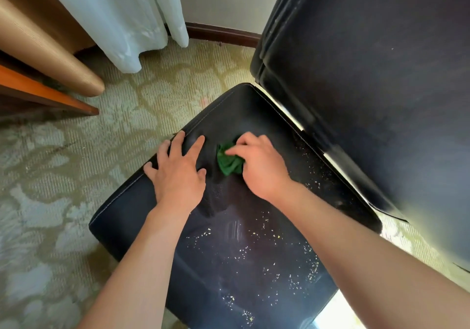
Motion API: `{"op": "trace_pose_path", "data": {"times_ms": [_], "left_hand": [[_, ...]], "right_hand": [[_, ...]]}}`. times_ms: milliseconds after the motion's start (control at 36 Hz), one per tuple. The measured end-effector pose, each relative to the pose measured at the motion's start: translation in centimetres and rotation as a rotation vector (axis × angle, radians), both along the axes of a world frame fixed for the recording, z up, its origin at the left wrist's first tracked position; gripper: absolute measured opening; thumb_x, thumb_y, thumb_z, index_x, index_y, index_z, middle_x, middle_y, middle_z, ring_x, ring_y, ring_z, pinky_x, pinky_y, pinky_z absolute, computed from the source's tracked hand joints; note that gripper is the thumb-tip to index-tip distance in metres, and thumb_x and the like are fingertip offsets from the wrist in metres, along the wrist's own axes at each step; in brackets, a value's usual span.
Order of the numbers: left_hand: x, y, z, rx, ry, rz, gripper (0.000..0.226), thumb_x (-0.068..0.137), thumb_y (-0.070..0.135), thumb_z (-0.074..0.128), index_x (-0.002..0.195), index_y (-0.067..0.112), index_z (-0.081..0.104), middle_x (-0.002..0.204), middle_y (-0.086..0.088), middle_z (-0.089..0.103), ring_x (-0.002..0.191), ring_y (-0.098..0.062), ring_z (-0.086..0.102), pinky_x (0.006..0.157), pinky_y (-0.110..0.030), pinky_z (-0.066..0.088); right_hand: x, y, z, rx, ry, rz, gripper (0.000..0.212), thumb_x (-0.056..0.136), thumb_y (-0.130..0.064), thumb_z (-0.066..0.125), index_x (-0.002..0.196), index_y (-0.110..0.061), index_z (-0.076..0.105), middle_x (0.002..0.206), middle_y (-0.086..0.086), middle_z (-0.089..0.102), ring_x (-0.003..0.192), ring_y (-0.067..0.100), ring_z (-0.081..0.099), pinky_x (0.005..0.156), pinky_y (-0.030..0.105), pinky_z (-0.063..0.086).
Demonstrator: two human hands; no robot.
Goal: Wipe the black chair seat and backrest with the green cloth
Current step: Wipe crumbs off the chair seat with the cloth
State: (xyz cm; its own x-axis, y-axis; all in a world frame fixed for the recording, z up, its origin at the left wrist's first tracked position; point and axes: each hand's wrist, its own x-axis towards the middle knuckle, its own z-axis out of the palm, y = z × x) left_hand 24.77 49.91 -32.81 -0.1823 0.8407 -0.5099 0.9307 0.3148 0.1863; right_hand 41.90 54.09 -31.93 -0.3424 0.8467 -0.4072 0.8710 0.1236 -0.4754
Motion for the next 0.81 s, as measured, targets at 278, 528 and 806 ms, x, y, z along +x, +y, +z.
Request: {"op": "trace_pose_path", "data": {"times_ms": [278, 528, 806], "left_hand": [[-0.3, 0.4, 0.0, 0.015, -0.022, 0.006, 0.074, 0.094, 0.042, 0.063, 0.154, 0.05, 0.021, 0.167, 0.009, 0.013, 0.148, -0.022, 0.017, 0.11, -0.053, 0.026], [-0.4, 0.0, -0.5, 0.032, -0.021, -0.011, 0.074, 0.096, 0.037, 0.061, 0.155, 0.049, 0.019, 0.168, 0.007, 0.01, 0.151, -0.022, 0.013, 0.109, -0.056, 0.023], [-1.0, -0.8, 0.0, 0.04, -0.1, 0.016, 0.078, 0.098, 0.034, 0.059, 0.159, 0.039, 0.01, 0.169, 0.011, 0.004, 0.155, -0.019, 0.006, 0.116, -0.054, 0.022]], "right_hand": [[0.6, 6.3, -0.4, 0.314, 0.036, -0.576, 0.059, 0.084, 0.008, 0.042, 0.134, -0.02, 0.057, 0.128, -0.001, 0.055, 0.118, 0.03, 0.049, 0.085, 0.023, 0.035], [-2.1, 7.6, -1.5, 0.205, -0.11, -0.496, 0.055, 0.086, 0.003, 0.047, 0.133, -0.024, 0.055, 0.131, -0.005, 0.047, 0.117, 0.026, 0.04, 0.069, 0.034, 0.041], [-1.1, -1.7, -0.1, 0.03, 0.045, -0.003, 0.057, 0.08, 0.004, 0.044, 0.123, -0.028, 0.065, 0.117, -0.009, 0.055, 0.101, 0.02, 0.041, 0.075, 0.04, 0.05]]}}
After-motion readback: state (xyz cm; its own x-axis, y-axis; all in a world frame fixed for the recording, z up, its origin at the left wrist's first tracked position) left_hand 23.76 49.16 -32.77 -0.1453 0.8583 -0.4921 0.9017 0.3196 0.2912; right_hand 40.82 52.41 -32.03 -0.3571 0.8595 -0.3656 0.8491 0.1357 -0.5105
